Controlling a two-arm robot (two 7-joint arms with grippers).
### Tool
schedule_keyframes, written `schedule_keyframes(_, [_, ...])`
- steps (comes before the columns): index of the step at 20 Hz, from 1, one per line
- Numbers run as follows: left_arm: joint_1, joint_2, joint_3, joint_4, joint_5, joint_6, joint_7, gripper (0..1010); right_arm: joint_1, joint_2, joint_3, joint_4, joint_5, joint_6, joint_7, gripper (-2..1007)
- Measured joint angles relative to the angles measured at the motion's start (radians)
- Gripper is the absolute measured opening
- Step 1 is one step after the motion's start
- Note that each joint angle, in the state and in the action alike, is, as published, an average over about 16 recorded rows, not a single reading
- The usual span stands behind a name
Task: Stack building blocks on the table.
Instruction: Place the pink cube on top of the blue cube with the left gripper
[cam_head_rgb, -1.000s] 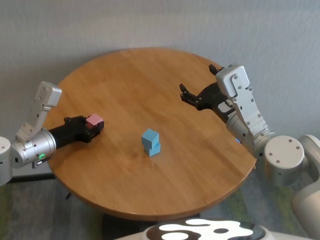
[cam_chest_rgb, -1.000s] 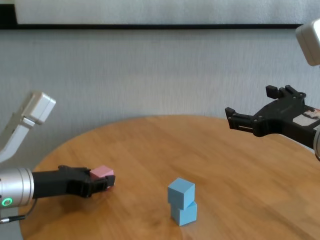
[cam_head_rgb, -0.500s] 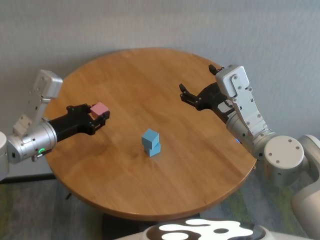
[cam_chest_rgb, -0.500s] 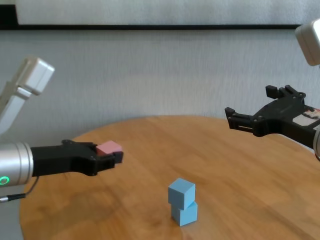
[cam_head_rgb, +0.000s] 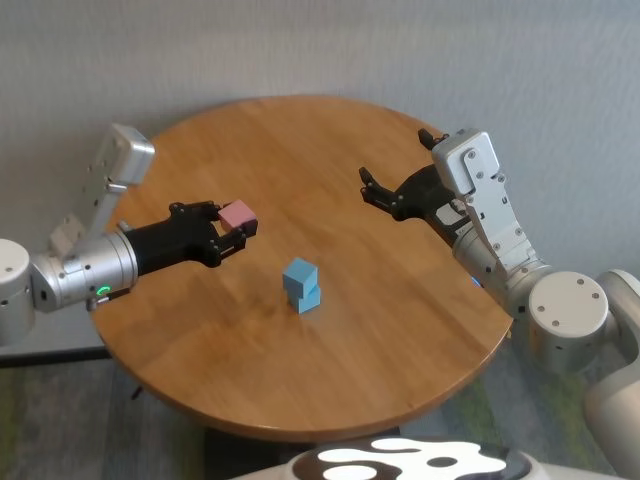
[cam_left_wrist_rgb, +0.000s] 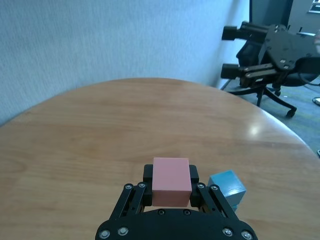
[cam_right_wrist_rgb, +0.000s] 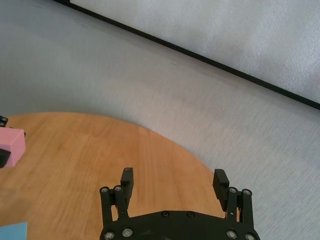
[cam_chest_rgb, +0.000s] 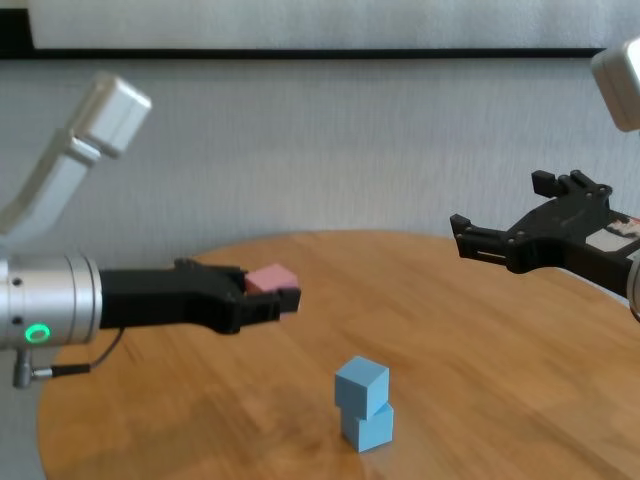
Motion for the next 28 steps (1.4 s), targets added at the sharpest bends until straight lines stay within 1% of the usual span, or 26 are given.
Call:
schedule_keyframes(6, [-0.024,0.006,0.027,-0.011,-0.033,0.006,-0.075,401,0.0,0.0,0.0,0.0,0.0,0.0,0.0,1005])
schedule_keyframes(11, [-0.051,0.004,0.053,0.009,-0.055,0.005,-0.134,401,0.0,0.0,0.0,0.0,0.0,0.0,0.0,1005])
schedule_keyframes(15, [-0.071,-0.003,0.073,0.029,-0.07,0.0,-0.169,401,0.0,0.0,0.0,0.0,0.0,0.0,0.0,1005])
schedule_keyframes(19, [-0.084,-0.013,0.089,0.046,-0.084,-0.007,-0.187,401,0.0,0.0,0.0,0.0,0.0,0.0,0.0,1005])
schedule_keyframes(22, [-0.09,-0.02,0.098,0.055,-0.093,-0.01,-0.192,401,0.0,0.0,0.0,0.0,0.0,0.0,0.0,1005])
schedule_keyframes(28, [-0.106,-0.031,0.127,0.067,-0.09,-0.005,-0.191,401,0.0,0.0,0.0,0.0,0.0,0.0,0.0,1005])
